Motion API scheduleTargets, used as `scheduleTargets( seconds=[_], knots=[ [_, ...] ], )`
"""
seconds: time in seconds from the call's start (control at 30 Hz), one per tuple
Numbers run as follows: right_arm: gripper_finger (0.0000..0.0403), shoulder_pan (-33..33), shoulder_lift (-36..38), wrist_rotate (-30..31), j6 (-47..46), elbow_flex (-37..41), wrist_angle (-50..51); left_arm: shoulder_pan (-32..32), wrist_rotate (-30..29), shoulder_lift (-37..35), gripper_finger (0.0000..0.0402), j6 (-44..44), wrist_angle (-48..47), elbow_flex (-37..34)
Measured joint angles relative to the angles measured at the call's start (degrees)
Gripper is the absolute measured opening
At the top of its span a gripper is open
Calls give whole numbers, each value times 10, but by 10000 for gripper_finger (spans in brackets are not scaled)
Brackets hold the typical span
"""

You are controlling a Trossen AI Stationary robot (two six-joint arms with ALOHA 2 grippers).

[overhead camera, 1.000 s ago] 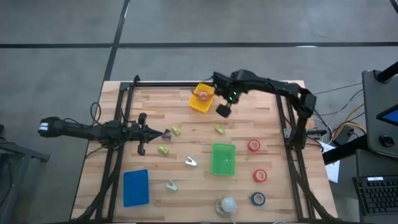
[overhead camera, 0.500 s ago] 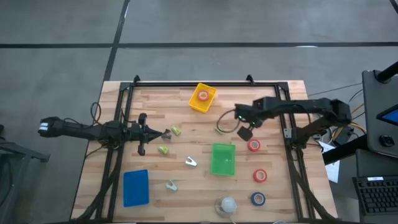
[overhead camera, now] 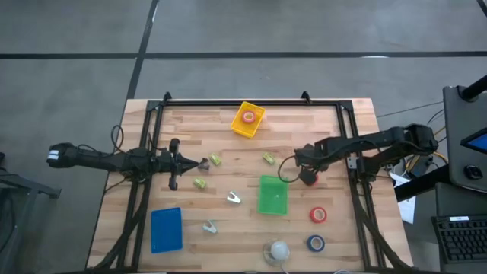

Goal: Pick and place Stapler, Stapler remover, tape
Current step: Put the top orange tape into the yellow bin

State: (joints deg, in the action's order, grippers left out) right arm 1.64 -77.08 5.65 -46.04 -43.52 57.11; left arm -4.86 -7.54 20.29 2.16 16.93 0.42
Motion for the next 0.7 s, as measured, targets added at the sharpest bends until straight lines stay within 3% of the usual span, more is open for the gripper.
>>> scheduleTargets(
  seconds=[0.27, 0.7],
  knots=[
    [351, -3, 1, -2, -28, 35, -35, 0, 0, 0, 23, 0, 0, 0],
    [221, -3, 1, -16, -41, 91, -117, 0, 0, 0, 23, 0, 0, 0]
  ],
)
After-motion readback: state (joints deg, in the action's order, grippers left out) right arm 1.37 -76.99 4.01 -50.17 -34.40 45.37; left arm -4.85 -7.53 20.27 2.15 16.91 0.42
